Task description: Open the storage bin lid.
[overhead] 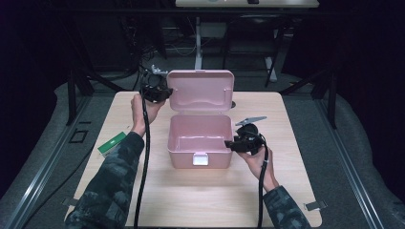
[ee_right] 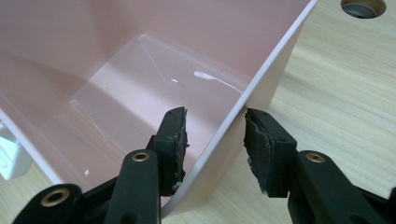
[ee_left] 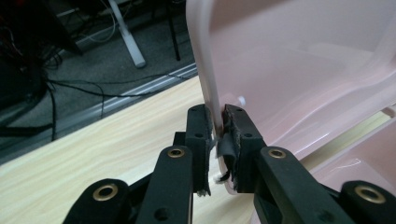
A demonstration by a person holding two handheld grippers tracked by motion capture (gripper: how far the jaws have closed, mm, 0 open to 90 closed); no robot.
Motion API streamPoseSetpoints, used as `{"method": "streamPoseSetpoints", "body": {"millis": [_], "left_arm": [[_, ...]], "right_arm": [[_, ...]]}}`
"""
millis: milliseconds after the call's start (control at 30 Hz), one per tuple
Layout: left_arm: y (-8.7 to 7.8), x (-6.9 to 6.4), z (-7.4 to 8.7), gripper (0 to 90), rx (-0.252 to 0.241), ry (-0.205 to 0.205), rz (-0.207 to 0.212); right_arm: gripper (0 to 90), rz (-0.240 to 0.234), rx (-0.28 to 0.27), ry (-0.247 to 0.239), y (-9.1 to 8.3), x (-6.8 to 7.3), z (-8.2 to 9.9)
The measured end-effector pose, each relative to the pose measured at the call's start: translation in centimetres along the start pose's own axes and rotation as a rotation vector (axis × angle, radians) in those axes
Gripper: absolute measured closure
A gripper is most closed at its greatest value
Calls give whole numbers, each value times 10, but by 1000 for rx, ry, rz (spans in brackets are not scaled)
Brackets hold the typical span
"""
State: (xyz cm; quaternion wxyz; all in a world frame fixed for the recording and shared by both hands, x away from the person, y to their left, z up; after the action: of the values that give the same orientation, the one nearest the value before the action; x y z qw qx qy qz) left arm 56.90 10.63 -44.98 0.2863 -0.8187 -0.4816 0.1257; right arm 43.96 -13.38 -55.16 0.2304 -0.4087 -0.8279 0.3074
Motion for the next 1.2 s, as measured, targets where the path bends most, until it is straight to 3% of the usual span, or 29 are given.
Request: {"method": "streamPoseSetpoints", "body": {"millis": [433,567,800,900,1200], "left_arm": [[12,5,-1,825,-5,-39,-9],[16,8,-1,829,12,-53,5],[26,11,-2,832,26,-55,-14],[30,12,-2,836,32,-78,-7],[41,15,-3,839,64,-95,-14]], "right_arm": [[574,0,-6,4,2,-1,0],[571,-2,-3,10,3,0,1],[571,0,-3,10,3,0,1],[571,1,-3,5,3,-1,0],[569,0,-4,20,3,0,1]]}}
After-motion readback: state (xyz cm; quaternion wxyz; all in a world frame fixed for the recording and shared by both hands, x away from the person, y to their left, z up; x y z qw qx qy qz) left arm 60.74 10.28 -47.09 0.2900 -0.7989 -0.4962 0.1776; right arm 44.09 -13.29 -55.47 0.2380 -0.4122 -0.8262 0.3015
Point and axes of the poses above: each handheld gripper's, and its own axes: y roughly forward along the jaws, z roughly out of its underside, x roughly to its left, the point moved 9 cm from there along y, roughly forward along the jaws, and after that the axes turned 1 degree about -x, right-handed, at the moved point
